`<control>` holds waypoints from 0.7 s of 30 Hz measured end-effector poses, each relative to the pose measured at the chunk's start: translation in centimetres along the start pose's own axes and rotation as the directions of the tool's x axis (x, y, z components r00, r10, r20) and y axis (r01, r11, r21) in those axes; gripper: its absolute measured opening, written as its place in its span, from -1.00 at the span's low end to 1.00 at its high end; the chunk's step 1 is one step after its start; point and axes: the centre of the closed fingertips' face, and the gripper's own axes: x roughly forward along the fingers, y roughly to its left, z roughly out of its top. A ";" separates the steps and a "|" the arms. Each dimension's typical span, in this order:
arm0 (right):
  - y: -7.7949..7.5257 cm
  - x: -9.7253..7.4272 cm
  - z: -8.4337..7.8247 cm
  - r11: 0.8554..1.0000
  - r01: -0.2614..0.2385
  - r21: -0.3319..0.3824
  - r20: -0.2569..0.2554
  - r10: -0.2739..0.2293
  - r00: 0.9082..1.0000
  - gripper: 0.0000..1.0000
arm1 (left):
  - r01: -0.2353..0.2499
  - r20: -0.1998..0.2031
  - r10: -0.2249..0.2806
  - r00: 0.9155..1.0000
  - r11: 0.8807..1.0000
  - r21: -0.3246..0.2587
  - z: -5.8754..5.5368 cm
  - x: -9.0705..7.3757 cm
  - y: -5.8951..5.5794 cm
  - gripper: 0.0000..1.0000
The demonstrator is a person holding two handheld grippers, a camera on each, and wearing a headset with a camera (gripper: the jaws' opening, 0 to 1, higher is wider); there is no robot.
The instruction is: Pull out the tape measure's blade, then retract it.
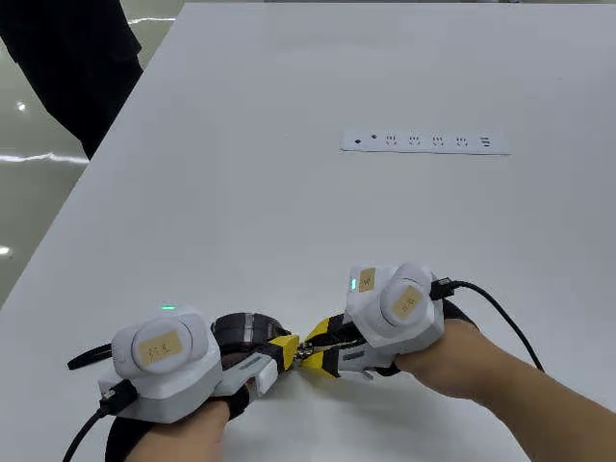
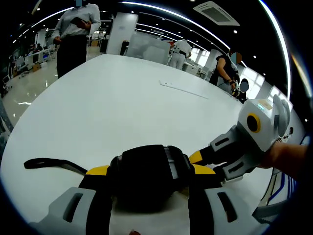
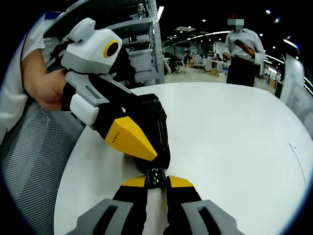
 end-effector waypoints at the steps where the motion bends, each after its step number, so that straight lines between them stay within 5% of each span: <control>1: 0.0 0.1 0.1 1.000 -0.001 0.001 0.002 0.001 1.000 -0.76 | 0.000 0.000 0.000 1.000 1.000 0.000 0.0 0.0 0.0 0.17; 14: 0.0 0.2 0.2 1.000 0.002 0.013 0.001 -0.002 1.000 -0.71 | 0.001 -0.001 -0.001 1.000 1.000 0.002 0.0 0.0 -0.1 0.20; 21: -0.5 -0.7 0.1 0.999 0.025 0.035 0.004 -0.025 1.000 -0.45 | 0.014 -0.004 -0.014 1.000 1.000 0.016 -0.1 0.0 -0.2 0.22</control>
